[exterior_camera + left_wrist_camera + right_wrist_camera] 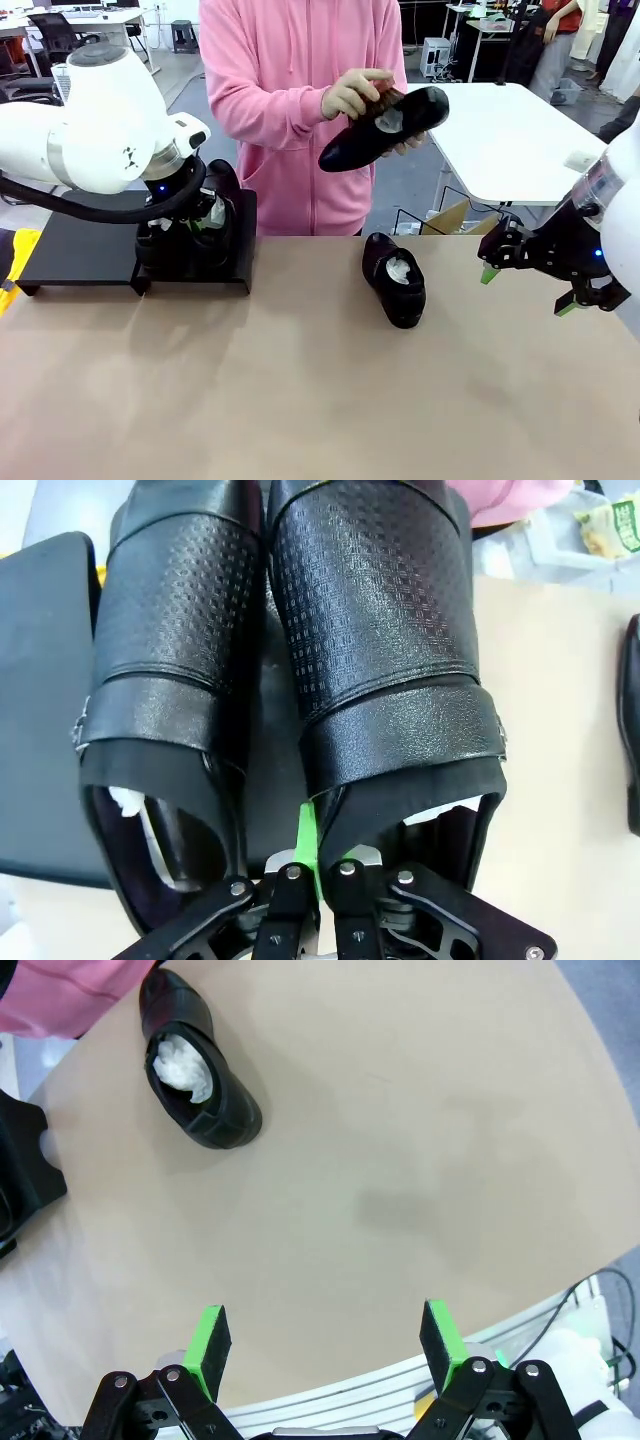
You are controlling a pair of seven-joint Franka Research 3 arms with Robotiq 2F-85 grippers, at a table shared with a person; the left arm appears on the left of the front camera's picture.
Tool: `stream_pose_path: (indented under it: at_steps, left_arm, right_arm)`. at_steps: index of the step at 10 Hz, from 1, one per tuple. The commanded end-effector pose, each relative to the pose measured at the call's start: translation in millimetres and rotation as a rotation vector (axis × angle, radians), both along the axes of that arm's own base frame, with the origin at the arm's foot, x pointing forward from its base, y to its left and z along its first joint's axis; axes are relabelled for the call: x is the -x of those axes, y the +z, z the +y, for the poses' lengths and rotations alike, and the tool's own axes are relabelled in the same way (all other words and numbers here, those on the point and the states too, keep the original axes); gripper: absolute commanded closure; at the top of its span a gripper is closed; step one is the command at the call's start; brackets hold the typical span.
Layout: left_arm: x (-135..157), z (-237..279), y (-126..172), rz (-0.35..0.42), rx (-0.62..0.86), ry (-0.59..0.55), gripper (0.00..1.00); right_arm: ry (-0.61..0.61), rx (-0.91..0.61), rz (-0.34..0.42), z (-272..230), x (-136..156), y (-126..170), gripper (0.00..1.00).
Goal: Organize the shoes by placing them on the stand.
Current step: Place the Shoe from the middle of the table onto the Shoes Stand.
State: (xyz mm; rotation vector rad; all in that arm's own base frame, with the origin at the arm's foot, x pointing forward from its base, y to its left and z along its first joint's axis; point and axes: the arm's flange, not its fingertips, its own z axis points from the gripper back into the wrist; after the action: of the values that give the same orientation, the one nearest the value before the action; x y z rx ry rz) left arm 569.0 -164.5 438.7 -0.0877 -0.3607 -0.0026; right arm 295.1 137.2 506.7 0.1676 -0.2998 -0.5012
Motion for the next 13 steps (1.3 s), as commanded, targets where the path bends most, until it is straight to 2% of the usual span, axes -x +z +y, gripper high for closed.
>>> stream_pose_path:
  at_steps: [1,2,3,5,9,12,13]
  left_arm:
    - [-9.4,-3.1,3.7,-0.008,-0.025,-0.014,1.00]
    - [-11.3,-3.3,1.8,0.000,-0.026,-0.014,1.00]
    - [-11.2,-3.7,0.9,0.002,-0.012,-0.007,0.95]
    - [-9.8,-3.9,0.9,-0.006,-0.017,-0.004,0.56]
    - [6.2,-9.3,20.0,-0.054,-0.021,0.012,0.56]
    - [29.6,-12.2,33.2,-0.053,-0.038,0.023,0.56]
    - [8.1,-12.4,29.9,-0.051,0.000,-0.018,0.56]
  right_arm:
    - [0.015,-0.017,-0.011,-0.4,-3.7,0.3,0.00]
    - [0.015,-0.017,-0.011,-0.4,-3.7,0.3,0.00]
    - [0.015,-0.017,-0.011,-0.4,-3.7,0.3,0.00]
    - [0.015,-0.017,-0.011,-0.4,-3.7,0.3,0.00]
    - [0.015,-0.017,-0.011,-0.4,-3.7,0.3,0.00]
    - [0.015,-0.017,-0.011,-0.4,-3.7,0.3,0.00]
    - [0.015,-0.017,-0.011,-0.4,-3.7,0.3,0.00]
